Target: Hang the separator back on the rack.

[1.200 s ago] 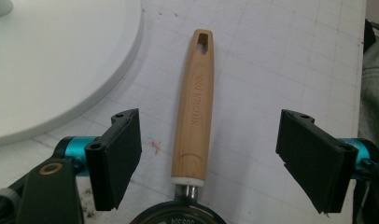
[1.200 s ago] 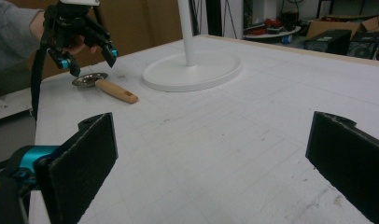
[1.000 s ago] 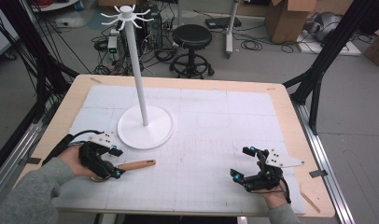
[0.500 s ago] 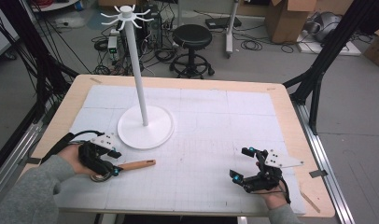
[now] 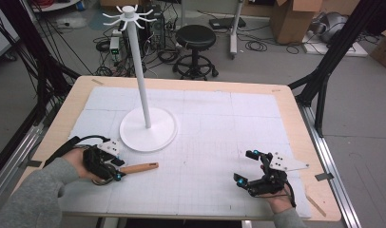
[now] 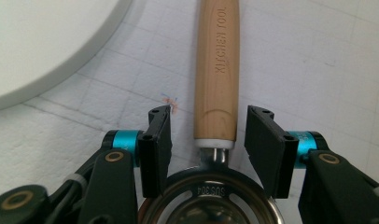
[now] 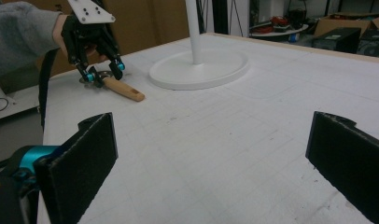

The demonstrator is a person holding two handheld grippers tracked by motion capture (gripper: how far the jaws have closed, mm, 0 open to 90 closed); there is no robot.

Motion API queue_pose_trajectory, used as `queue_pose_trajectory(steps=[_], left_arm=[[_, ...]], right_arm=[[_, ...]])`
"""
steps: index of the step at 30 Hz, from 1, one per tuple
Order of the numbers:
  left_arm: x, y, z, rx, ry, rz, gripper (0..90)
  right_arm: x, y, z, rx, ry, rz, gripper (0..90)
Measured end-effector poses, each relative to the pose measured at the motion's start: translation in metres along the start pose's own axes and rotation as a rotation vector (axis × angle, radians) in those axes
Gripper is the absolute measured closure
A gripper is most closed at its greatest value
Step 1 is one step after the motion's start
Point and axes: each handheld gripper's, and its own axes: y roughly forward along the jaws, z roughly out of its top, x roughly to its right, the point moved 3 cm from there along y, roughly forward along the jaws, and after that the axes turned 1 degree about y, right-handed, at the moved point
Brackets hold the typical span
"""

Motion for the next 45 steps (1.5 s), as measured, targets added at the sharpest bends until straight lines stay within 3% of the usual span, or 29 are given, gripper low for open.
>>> queue_pose_trajectory(steps=[11,22,37,45], left_arm=[[0.001,0.002,0.000,-0.023,0.008,0.019,56.2],[0.002,0.002,0.000,-0.030,0.021,0.011,63.6],[0.004,0.002,0.002,-0.048,0.014,0.001,66.3],[0.005,0.003,0.010,-0.132,0.054,0.009,68.1]], right_arm=[[0.000,0.000,0.000,0.001,-0.001,0.001,1.2],[0.001,0.000,0.000,0.001,-0.002,-0.001,1.2],[0.000,0.001,0.000,-0.006,-0.003,0.004,1.2],[-0.001,0.000,0.000,-0.004,0.002,0.005,1.2]])
